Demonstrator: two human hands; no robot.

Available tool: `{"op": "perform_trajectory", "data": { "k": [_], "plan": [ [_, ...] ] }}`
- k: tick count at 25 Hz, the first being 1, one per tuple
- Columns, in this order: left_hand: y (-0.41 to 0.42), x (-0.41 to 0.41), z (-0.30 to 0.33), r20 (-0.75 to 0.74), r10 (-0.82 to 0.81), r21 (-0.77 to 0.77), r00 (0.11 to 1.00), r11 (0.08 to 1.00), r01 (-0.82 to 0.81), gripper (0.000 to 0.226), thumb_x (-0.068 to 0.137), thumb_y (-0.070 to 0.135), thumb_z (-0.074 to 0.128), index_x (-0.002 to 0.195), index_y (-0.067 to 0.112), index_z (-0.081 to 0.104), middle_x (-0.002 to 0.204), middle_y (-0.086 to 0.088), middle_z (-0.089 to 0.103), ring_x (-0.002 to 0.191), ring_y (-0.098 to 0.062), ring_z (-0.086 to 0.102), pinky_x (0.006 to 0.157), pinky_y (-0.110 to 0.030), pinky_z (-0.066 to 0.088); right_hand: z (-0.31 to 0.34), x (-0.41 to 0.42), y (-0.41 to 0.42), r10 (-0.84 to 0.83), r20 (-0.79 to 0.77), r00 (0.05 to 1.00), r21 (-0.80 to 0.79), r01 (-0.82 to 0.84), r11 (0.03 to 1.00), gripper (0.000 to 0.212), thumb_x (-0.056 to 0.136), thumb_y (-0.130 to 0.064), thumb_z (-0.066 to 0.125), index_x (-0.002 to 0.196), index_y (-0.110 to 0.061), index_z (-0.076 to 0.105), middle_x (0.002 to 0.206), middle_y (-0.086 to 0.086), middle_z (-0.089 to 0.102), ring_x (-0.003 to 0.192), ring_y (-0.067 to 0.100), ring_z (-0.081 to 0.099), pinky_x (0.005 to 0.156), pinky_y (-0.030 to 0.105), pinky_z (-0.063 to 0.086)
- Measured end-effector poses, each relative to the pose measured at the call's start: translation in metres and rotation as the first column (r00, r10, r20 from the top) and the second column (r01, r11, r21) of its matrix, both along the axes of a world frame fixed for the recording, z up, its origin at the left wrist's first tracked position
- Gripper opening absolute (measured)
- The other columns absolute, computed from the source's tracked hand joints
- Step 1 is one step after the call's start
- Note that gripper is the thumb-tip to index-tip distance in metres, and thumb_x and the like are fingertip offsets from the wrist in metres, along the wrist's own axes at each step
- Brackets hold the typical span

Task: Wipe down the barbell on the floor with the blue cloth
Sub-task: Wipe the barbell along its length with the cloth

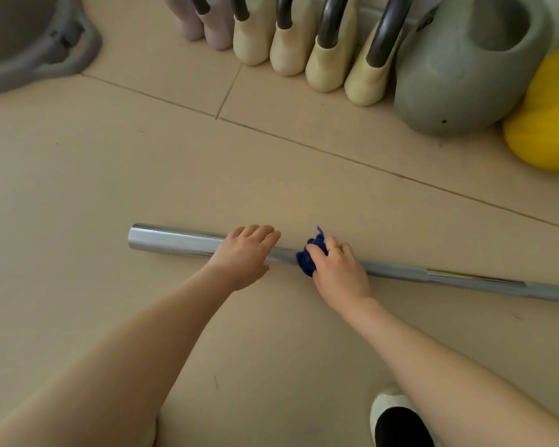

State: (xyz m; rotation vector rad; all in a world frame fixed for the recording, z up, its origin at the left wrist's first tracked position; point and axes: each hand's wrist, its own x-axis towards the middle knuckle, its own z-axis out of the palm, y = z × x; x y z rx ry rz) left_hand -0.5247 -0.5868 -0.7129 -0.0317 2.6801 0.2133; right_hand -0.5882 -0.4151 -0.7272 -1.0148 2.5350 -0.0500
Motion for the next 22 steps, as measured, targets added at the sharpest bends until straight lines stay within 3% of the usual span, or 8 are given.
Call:
{"op": "perform_trajectory", "data": {
  "k": [2, 5, 7, 9, 12, 15, 22],
  "plan": [
    [-0.021, 0.007, -0.001, 0.056, -0.035, -0.083, 0.998, 0.996, 0.04, 0.08, 0.08, 0.043, 0.066, 0.142, 0.015, 0.025, 0.15, -0.004, 0.027, 0.137, -0.023, 0.026, 0.113, -0.034, 0.02, 0.001, 0.001, -0.009, 0.013, 0.04, 0.999, -0.009, -0.013, 1.0, 0.033, 0.081, -0.007, 0.054, 0.113, -0.011, 0.056, 0.117, 0.019, 0.053, 0.094, 0.036, 0.052, 0.066, 0.036, 0.045],
    [-0.039, 0.015, -0.003, 0.11, -0.084, -0.166, 0.99, 0.981, 0.101, 0.09, 0.074, 0.048, 0.07, 0.141, 0.013, 0.024, 0.15, -0.008, 0.025, 0.139, -0.024, 0.023, 0.116, -0.035, 0.016, 0.009, -0.011, -0.007, -0.136, 0.072, 0.988, 0.116, 0.127, 0.985, 0.033, 0.089, -0.015, 0.042, 0.121, -0.019, 0.05, 0.127, 0.01, 0.046, 0.112, 0.031, 0.044, 0.08, 0.035, 0.041],
    [-0.045, 0.013, -0.005, 0.125, -0.056, -0.161, 0.991, 0.984, 0.076, 0.089, 0.076, 0.046, 0.069, 0.142, 0.01, 0.022, 0.151, -0.01, 0.024, 0.14, -0.025, 0.02, 0.117, -0.035, 0.013, 0.016, -0.011, -0.013, -0.187, 0.041, 0.982, 0.185, 0.176, 0.967, 0.03, 0.092, -0.018, 0.04, 0.119, -0.017, 0.05, 0.131, 0.012, 0.044, 0.114, 0.031, 0.044, 0.086, 0.036, 0.041],
    [-0.048, 0.011, -0.009, 0.107, -0.042, -0.123, 0.993, 0.991, 0.055, 0.076, 0.075, 0.04, 0.07, 0.133, 0.009, 0.032, 0.139, -0.008, 0.04, 0.132, -0.024, 0.031, 0.115, -0.032, 0.018, 0.019, -0.003, -0.028, -0.109, 0.058, 0.992, 0.214, 0.094, 0.972, 0.027, 0.093, -0.017, 0.039, 0.118, -0.013, 0.048, 0.134, 0.015, 0.04, 0.114, 0.033, 0.044, 0.087, 0.037, 0.042],
    [-0.053, 0.011, -0.012, 0.065, -0.055, -0.062, 0.996, 0.996, 0.059, 0.057, 0.073, 0.038, 0.069, 0.116, 0.01, 0.045, 0.122, -0.006, 0.052, 0.121, -0.024, 0.041, 0.113, -0.031, 0.021, 0.015, 0.014, -0.057, 0.008, 0.096, 0.995, 0.162, -0.024, 0.987, 0.029, 0.091, -0.011, 0.041, 0.12, -0.011, 0.044, 0.131, 0.017, 0.04, 0.11, 0.034, 0.045, 0.082, 0.039, 0.044],
    [-0.053, 0.015, -0.014, 0.031, -0.14, -0.075, 0.99, 0.987, 0.142, 0.055, 0.075, 0.036, 0.068, 0.116, 0.009, 0.046, 0.122, -0.007, 0.052, 0.121, -0.025, 0.039, 0.115, -0.033, 0.016, 0.01, 0.022, -0.072, 0.031, 0.105, 0.994, 0.126, -0.045, 0.991, 0.03, 0.089, -0.011, 0.041, 0.119, -0.011, 0.045, 0.125, 0.016, 0.044, 0.107, 0.033, 0.046, 0.077, 0.038, 0.043],
    [-0.057, 0.016, -0.018, 0.013, -0.057, 0.02, 0.998, 0.998, 0.057, 0.072, 0.07, 0.034, 0.077, 0.125, 0.006, 0.039, 0.128, -0.008, 0.053, 0.131, -0.024, 0.034, 0.114, -0.033, 0.019, 0.007, 0.054, -0.117, -0.269, 0.031, 0.963, 0.145, 0.262, 0.954, 0.028, 0.091, -0.014, 0.045, 0.119, -0.012, 0.045, 0.132, 0.017, 0.042, 0.109, 0.034, 0.047, 0.081, 0.038, 0.044]
  ]
}}
